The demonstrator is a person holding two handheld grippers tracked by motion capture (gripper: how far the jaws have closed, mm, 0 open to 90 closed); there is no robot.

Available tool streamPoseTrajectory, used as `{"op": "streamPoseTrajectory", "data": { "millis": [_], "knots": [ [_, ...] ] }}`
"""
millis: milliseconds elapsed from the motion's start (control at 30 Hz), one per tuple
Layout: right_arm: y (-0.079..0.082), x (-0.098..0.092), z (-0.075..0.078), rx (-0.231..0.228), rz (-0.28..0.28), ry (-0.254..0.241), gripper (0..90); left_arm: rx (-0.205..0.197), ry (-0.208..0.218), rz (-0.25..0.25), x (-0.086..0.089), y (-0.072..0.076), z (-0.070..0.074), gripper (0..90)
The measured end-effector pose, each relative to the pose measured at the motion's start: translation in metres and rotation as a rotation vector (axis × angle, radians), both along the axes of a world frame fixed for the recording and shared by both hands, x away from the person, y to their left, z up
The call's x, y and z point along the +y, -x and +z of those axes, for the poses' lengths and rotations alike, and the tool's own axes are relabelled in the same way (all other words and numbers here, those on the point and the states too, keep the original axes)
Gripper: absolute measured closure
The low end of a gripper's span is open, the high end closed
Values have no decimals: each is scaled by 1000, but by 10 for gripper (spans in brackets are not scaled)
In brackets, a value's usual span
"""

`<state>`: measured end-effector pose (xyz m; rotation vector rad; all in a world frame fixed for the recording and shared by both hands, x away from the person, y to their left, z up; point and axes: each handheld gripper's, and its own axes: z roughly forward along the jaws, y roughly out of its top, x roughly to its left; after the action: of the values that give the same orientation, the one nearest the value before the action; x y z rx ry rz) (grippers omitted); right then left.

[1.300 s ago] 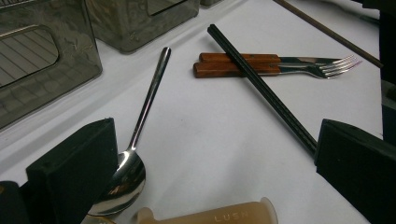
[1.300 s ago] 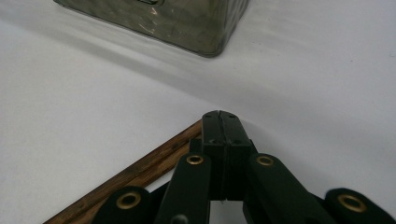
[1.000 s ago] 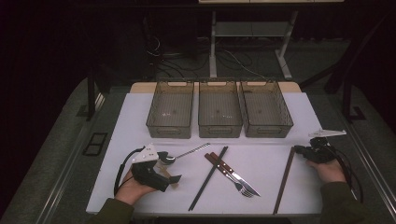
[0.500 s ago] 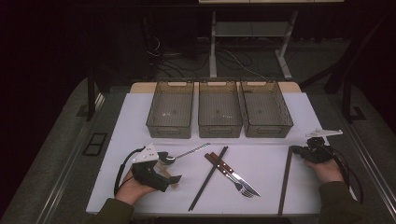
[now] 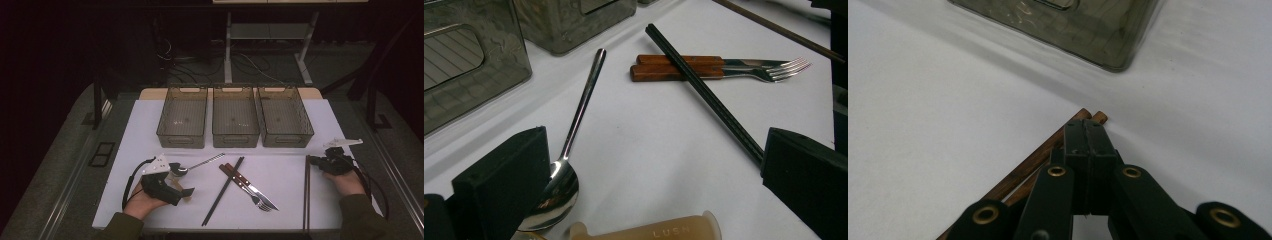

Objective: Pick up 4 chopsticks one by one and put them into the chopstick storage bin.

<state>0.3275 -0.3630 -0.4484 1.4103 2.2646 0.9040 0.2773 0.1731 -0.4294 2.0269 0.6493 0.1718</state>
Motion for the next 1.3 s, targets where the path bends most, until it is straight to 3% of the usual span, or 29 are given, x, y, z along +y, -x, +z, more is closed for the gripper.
{"op": "streamPoseTrajectory", "data": {
  "millis": [1300],
  "knots": [
    [0,26,2,-3,96,24,898,4,-1,-1,1,0,0,0]
  ]
}}
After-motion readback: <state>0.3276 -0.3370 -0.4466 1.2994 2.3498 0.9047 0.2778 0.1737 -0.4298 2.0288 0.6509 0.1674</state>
